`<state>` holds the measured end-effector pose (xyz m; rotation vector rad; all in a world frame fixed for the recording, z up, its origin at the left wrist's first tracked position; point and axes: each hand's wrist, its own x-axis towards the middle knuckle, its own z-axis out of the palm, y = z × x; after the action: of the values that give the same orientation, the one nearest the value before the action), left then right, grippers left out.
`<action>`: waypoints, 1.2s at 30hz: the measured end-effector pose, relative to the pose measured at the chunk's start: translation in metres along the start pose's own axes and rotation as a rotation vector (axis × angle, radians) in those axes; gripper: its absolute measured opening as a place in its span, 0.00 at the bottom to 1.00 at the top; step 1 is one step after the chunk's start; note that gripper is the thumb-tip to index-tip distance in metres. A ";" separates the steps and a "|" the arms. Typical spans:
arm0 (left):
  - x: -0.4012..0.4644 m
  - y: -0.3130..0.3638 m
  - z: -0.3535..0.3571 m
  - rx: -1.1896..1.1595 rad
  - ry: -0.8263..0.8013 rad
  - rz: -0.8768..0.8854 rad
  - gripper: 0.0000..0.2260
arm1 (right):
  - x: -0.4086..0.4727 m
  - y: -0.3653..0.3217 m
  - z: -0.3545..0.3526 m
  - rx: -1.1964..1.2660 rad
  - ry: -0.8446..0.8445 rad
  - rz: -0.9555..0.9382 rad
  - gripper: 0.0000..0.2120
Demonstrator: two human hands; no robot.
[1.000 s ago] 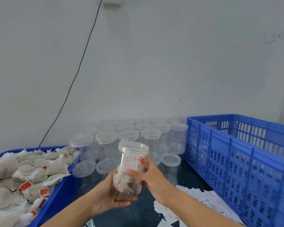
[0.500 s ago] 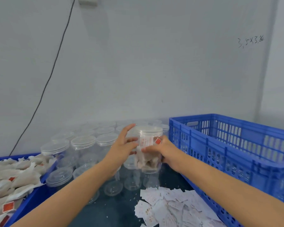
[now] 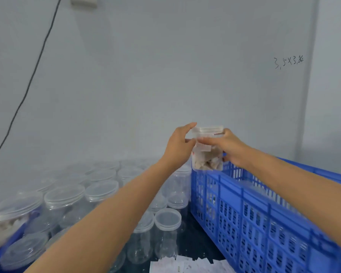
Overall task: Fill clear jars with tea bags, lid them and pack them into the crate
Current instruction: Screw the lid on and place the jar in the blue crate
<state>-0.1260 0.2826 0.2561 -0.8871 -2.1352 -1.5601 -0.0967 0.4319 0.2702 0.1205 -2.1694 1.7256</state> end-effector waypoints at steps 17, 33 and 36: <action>0.114 -0.108 0.093 0.750 -0.341 -0.031 0.17 | 0.133 0.121 -0.038 -0.448 0.203 0.254 0.42; 0.104 -0.131 0.097 0.960 -0.514 -0.004 0.19 | 0.129 0.164 -0.027 -0.414 -0.064 0.501 0.25; 0.101 -0.131 0.096 0.928 -0.510 -0.048 0.18 | 0.125 0.149 -0.032 -0.530 -0.125 0.591 0.18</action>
<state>-0.2802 0.3750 0.1914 -0.9172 -2.8003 -0.2065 -0.2481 0.5194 0.1800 -0.6200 -2.8718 1.3398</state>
